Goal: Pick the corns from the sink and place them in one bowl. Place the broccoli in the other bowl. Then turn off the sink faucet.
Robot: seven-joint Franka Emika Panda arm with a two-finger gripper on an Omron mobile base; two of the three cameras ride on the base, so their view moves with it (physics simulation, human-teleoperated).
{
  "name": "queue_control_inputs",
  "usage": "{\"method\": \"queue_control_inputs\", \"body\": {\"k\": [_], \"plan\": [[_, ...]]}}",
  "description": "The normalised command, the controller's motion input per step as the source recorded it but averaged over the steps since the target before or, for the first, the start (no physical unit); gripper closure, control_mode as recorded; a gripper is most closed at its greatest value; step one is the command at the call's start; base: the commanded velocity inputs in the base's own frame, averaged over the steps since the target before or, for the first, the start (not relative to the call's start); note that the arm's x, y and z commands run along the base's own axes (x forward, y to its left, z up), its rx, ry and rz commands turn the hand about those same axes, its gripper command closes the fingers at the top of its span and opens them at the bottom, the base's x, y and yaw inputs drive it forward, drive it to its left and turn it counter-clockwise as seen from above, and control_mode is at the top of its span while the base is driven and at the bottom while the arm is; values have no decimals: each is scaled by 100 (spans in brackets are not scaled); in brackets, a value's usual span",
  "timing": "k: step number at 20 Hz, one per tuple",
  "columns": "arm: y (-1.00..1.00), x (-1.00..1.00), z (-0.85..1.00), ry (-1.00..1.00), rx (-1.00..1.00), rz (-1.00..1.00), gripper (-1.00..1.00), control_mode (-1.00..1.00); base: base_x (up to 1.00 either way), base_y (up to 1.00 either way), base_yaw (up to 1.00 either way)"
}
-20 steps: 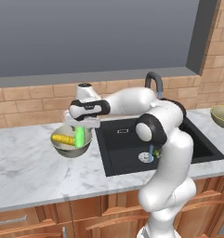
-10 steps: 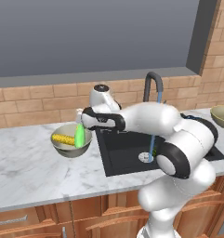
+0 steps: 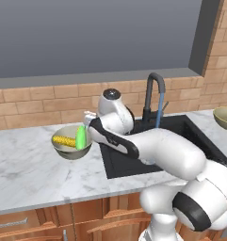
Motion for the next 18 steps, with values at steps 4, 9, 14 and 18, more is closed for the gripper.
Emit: {"method": "queue_control_inputs", "body": {"k": [4,9,14,18], "plan": [[-63,-5,50,9,-12,-6,-100,-100,0,0,0],[-77,-2,32,14,-9,0,-100,-100,0,0,0],[-89,-9,4,12,-7,0,-100,-100,0,0,0],[-75,0,0,21,-13,0,-100,-100,0,0,0]]}}
